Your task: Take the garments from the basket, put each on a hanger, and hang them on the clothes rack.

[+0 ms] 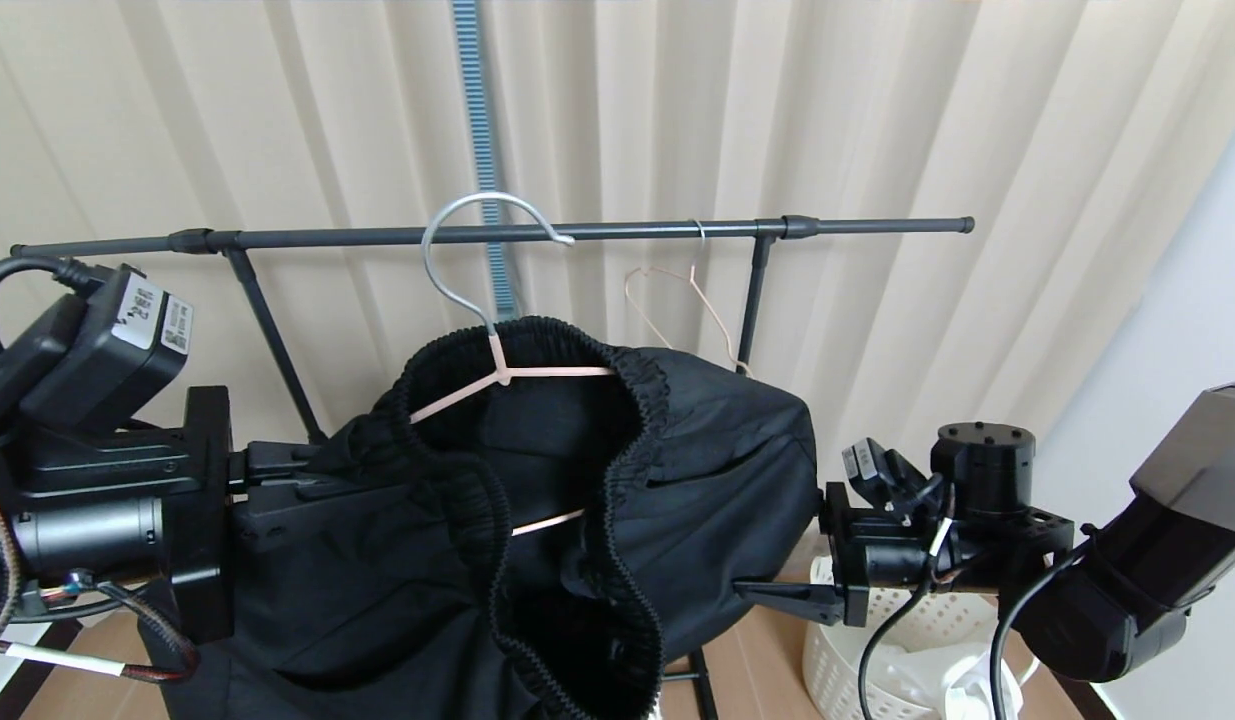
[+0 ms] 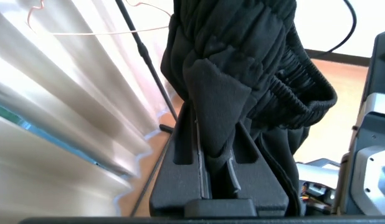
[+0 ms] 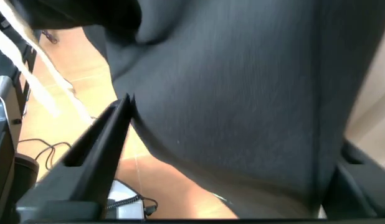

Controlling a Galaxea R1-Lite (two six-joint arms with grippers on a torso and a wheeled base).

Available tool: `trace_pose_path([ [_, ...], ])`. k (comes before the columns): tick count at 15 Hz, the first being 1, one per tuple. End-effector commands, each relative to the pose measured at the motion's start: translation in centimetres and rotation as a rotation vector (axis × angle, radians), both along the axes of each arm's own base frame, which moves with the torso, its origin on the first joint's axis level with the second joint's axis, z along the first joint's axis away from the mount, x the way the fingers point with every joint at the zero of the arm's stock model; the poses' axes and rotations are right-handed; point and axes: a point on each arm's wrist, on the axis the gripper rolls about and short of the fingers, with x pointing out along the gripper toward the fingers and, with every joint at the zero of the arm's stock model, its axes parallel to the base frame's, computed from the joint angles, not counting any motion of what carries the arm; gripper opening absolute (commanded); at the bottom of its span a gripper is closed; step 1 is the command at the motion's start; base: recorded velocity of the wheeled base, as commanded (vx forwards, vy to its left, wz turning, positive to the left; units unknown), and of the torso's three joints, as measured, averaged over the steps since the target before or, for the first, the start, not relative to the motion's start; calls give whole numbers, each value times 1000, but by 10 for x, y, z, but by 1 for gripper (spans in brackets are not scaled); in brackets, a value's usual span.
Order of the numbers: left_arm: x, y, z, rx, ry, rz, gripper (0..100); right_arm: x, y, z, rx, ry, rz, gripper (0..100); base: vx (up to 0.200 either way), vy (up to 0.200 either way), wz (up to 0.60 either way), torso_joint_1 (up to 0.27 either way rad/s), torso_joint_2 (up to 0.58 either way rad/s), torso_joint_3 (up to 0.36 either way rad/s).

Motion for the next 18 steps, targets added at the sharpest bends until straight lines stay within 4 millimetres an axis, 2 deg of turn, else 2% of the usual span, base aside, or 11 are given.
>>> trace_pose_path([
  [1, -2, 1, 2, -12, 3, 5, 0, 2, 1, -3, -2, 6, -1, 0, 0, 0, 0, 0, 0, 0],
  [4, -3, 0, 4, -37, 32, 14, 0, 8, -5, 1, 3, -12, -24, 0, 0, 0, 0, 0, 0, 0],
  [8, -1, 0, 6, -90, 54, 34, 0, 22, -31, 6, 12, -37, -109, 0, 0, 0, 0, 0, 0, 0],
  [10, -1, 0, 8, -114, 72, 43, 0, 25, -37, 6, 12, -40, -131, 0, 0, 0, 0, 0, 0, 0],
  [14, 0, 1, 12, -170, 94, 63, 0, 37, -50, -4, 11, -11, -176, 0, 0, 0, 0, 0, 0, 0],
  [18, 1, 1, 16, -203, 103, 75, 0, 44, -54, -12, 10, 6, -191, 0, 0, 0, 0, 0, 0, 0],
])
